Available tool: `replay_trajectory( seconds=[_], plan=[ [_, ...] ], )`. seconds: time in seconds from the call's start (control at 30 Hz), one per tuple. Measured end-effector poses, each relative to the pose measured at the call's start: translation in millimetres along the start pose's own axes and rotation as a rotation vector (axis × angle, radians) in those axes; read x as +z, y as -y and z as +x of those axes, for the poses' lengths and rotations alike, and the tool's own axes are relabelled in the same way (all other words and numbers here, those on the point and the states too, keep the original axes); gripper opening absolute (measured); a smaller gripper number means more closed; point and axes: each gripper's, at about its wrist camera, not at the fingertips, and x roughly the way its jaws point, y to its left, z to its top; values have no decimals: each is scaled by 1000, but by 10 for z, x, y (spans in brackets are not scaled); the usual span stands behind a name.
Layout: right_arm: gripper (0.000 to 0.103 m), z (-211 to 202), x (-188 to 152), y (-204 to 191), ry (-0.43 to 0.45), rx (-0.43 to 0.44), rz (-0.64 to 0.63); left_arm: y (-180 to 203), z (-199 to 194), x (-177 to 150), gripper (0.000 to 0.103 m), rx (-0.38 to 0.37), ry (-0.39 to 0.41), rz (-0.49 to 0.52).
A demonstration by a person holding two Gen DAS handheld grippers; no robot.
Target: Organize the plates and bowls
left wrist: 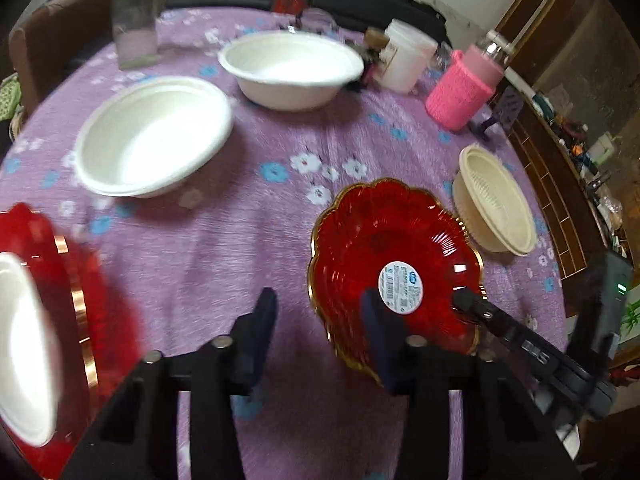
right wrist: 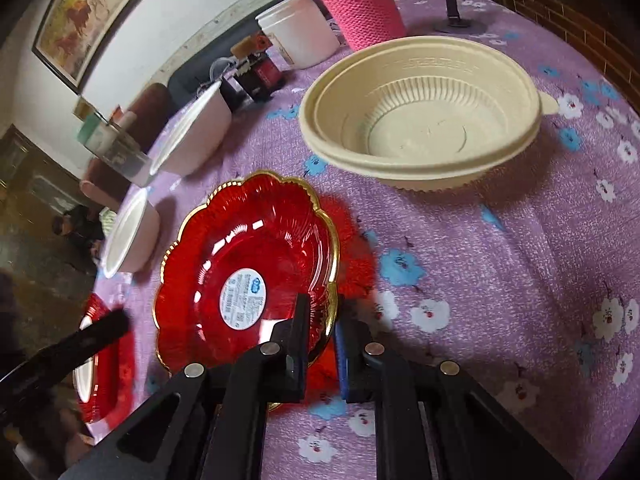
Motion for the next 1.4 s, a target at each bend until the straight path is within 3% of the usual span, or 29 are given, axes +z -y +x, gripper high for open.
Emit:
replay_trajectory(
  seconds=[0.23, 0.5, 0.63, 0.73, 0.9, 1.07, 1.4],
  plan=[
    [12, 19, -12, 25, 21, 30, 1, 97, 331, 140, 39, 86, 2, 38],
    [12, 22, -23, 36, 51, 32, 16, 243, 428, 159, 38, 99, -3, 91],
    [12, 22, -24, 2, 75, 9, 1, 274, 423, 113, 33, 133, 11, 94],
    [12, -3, -40, -67, 115, -55, -33, 258, 386, 78, 29, 120, 6, 79],
    [12, -157, -67, -198, 185, 8, -67, 162, 110, -19, 26, 121, 60, 64],
    [12, -303, -170, -532, 208, 59, -123, -85, -405, -113, 25, 109, 149, 23],
    [13, -317, -372, -1747, 161, 198, -293, -988, -1416, -422, 25, 139, 323, -139]
  ],
)
